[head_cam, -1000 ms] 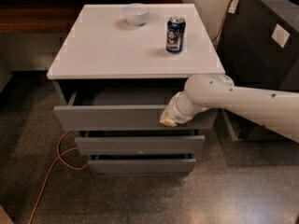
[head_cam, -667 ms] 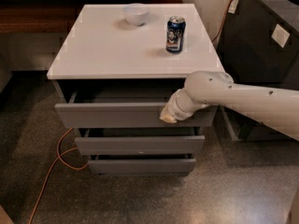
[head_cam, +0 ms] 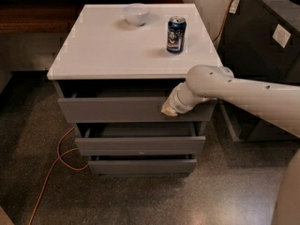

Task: Close top drawer

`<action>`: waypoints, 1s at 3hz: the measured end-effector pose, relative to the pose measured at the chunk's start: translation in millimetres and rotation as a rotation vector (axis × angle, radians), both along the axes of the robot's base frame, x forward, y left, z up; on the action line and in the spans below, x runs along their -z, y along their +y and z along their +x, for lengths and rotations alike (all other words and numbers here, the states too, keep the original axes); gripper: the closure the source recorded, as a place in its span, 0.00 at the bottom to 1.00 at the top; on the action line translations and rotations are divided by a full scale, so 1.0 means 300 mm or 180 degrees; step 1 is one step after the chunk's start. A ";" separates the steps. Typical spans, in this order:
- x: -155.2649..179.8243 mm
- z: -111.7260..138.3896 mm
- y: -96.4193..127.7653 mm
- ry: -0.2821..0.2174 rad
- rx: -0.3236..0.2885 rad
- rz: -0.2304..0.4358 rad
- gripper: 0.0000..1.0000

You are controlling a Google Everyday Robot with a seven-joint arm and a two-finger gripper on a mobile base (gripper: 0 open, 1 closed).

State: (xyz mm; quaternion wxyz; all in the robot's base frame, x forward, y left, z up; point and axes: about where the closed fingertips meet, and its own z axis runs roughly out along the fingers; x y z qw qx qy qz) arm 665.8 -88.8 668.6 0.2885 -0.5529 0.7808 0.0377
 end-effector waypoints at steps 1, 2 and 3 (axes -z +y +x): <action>-0.002 0.001 -0.001 -0.0003 0.0003 0.0000 1.00; -0.016 -0.058 0.013 0.0039 -0.0084 0.0098 1.00; -0.045 -0.166 0.055 0.0138 -0.0297 0.0273 1.00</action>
Offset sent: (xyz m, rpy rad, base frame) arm -0.0464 0.0076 0.0151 0.0821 0.0300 0.0672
